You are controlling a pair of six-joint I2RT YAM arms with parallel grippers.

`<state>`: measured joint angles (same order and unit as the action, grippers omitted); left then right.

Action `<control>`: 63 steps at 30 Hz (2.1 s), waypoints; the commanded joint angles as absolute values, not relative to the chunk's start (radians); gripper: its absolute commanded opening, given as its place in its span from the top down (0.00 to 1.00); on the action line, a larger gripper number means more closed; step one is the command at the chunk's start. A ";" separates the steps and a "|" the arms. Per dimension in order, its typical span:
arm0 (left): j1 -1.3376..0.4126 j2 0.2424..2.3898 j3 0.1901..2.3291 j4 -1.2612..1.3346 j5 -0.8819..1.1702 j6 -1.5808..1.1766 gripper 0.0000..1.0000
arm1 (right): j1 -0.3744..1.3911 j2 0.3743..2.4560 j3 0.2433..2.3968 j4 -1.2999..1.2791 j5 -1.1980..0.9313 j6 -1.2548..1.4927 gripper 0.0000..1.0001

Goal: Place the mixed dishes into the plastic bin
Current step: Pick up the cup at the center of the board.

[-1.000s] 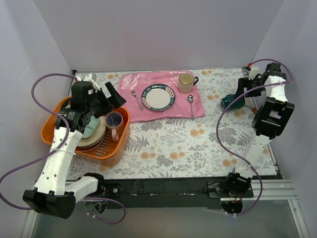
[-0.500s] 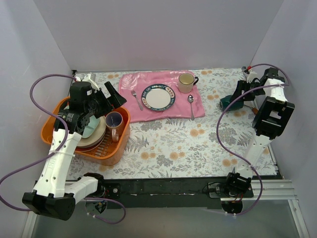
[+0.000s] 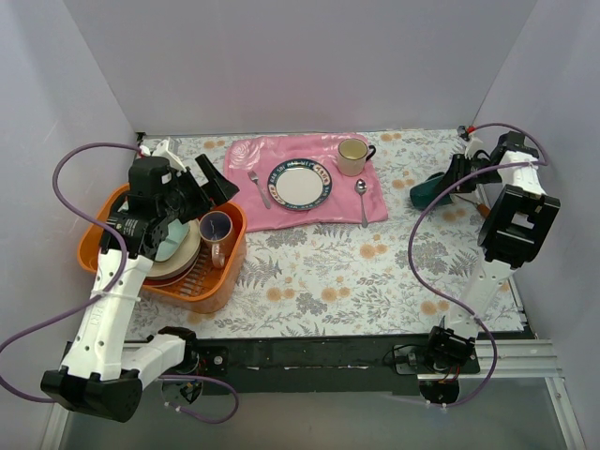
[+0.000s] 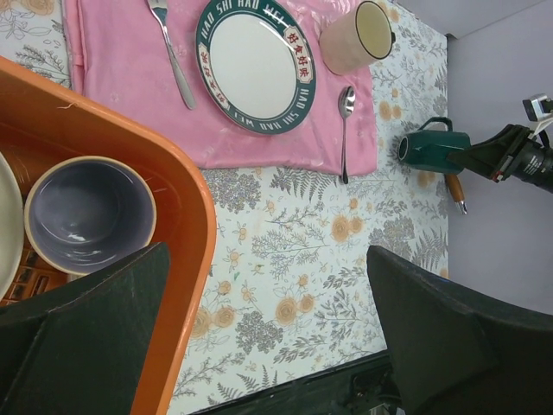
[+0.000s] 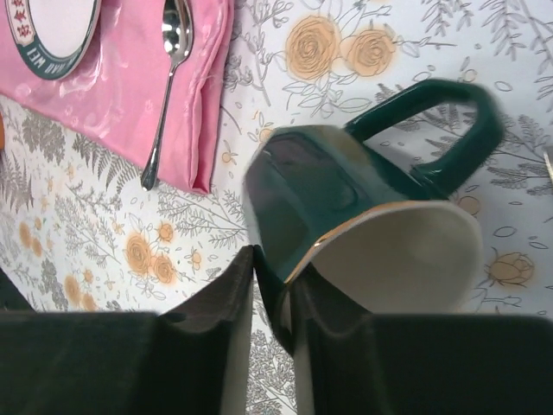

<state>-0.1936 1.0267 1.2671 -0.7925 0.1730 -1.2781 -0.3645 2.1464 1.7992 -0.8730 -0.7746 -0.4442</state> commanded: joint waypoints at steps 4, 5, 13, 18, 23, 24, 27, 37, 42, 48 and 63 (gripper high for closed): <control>-0.189 0.985 1.264 -0.784 0.179 -1.278 0.02 | -0.354 2.062 1.715 -0.845 -0.756 -0.489 0.88; -0.189 0.980 1.262 -0.782 0.179 -1.278 0.02 | -0.353 2.043 1.706 -0.845 -0.762 -0.491 0.89; -0.189 0.960 1.252 -0.770 0.184 -1.282 0.02 | -0.350 1.950 1.651 -0.848 -0.776 -0.531 0.99; -0.189 0.943 1.238 -0.752 0.198 -1.293 0.02 | -0.334 1.888 1.615 -0.861 -0.756 -0.566 0.99; -0.189 0.923 1.215 -0.729 0.219 -1.308 0.02 | -0.316 1.829 1.579 -0.879 -0.730 -0.626 0.99; -0.189 0.917 1.209 -0.724 0.222 -1.316 0.02 | -0.313 1.818 1.565 -0.882 -0.727 -0.633 0.99; -0.189 0.899 1.187 -0.707 0.233 -1.328 0.02 | -0.299 1.780 1.539 -0.893 -0.710 -0.669 0.99; -0.189 0.867 1.155 -0.670 0.267 -1.354 0.02 | -0.245 1.669 1.462 -0.942 -0.690 -0.773 0.99; -0.189 0.856 1.144 -0.655 0.301 -1.365 0.02 | -0.187 1.605 1.404 -0.954 -0.683 -0.824 0.99; -0.189 0.845 1.106 -0.617 0.368 -1.394 0.02 | -0.095 1.519 1.339 -0.986 -0.673 -0.913 0.99; -0.349 0.916 0.999 -0.442 0.482 -1.508 0.02 | 0.198 1.287 1.230 -1.227 -0.695 -1.610 0.99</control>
<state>-0.2291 0.8871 0.9947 -0.5133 0.4683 -1.5116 0.1551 1.3434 1.2129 -1.1450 -0.6445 -1.3170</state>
